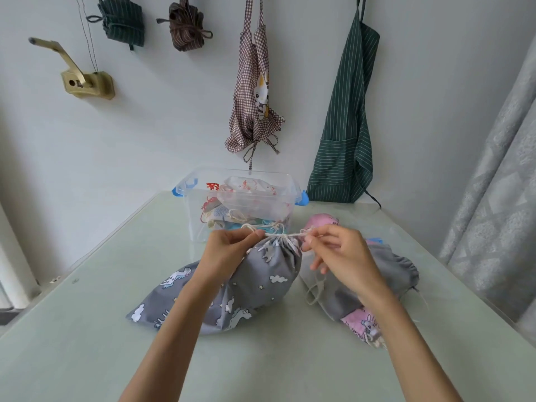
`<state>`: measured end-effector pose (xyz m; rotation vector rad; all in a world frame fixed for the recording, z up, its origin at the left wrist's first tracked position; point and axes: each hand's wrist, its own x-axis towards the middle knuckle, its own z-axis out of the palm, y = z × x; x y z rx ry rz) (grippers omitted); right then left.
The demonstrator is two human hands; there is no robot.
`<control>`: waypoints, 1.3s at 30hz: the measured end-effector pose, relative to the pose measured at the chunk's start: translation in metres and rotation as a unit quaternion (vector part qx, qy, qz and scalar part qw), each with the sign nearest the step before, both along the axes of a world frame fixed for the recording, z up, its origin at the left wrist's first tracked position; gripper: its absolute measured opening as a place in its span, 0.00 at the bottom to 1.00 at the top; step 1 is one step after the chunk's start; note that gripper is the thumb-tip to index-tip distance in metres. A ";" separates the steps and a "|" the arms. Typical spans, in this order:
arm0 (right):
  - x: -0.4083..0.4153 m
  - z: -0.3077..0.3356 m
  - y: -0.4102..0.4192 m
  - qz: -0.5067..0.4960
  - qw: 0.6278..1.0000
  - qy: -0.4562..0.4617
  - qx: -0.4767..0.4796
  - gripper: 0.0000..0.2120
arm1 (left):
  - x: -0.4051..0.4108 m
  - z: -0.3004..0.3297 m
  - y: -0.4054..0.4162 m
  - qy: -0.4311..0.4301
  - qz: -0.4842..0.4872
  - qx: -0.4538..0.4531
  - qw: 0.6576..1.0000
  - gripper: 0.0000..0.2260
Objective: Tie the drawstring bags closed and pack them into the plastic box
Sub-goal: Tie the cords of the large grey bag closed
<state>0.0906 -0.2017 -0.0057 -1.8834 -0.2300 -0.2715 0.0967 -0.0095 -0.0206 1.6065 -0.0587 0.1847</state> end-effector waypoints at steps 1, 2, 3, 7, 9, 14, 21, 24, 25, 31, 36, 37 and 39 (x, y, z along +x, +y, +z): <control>-0.002 0.003 0.003 0.037 0.997 0.033 0.058 0.04 | -0.001 0.001 0.000 0.011 -0.028 -0.023 0.999 0.08; -0.003 0.005 0.005 0.061 0.992 0.054 0.092 0.05 | -0.002 0.002 -0.001 0.022 -0.056 -0.049 0.997 0.08; -0.004 0.006 0.007 0.070 0.990 0.065 0.100 0.06 | -0.004 0.003 -0.003 0.033 -0.075 -0.066 0.994 0.09; -0.002 -0.001 0.009 0.003 1.000 0.021 -0.005 0.10 | -0.005 0.008 -0.006 0.047 -0.103 -0.081 0.990 0.10; 0.000 -0.006 0.007 -0.020 0.999 0.013 -0.038 0.10 | -0.005 0.010 -0.001 0.044 -0.107 -0.081 0.990 0.11; 0.006 -0.015 0.005 0.008 0.992 0.083 -0.091 0.10 | -0.005 0.017 0.010 0.000 -0.071 0.070 0.995 0.10; 0.011 -0.025 0.006 0.020 0.974 0.198 -0.108 0.17 | -0.010 0.021 -0.001 -0.004 -0.092 0.151 0.984 0.10; 0.012 -0.023 0.004 0.007 0.977 0.191 -0.098 0.18 | -0.008 0.018 -0.014 0.058 -0.139 0.046 0.988 0.10; 0.011 -0.022 0.004 0.011 0.975 0.192 -0.106 0.17 | -0.005 0.014 -0.015 0.068 -0.142 0.046 0.987 0.09; -0.008 0.000 -0.011 0.131 0.938 0.233 -0.220 0.13 | 0.001 0.000 -0.012 0.092 -0.162 0.144 0.972 0.09; -0.022 0.031 -0.033 0.124 0.954 0.187 -0.198 0.21 | -0.008 -0.003 -0.029 0.037 -0.243 0.236 0.940 0.08; -0.023 0.034 -0.035 0.111 0.959 0.177 -0.189 0.22 | -0.009 -0.004 -0.034 0.038 -0.257 0.251 0.932 0.08; -0.023 0.037 -0.037 0.075 0.977 0.136 -0.147 0.23 | -0.013 -0.006 -0.043 0.046 -0.303 0.286 0.908 0.12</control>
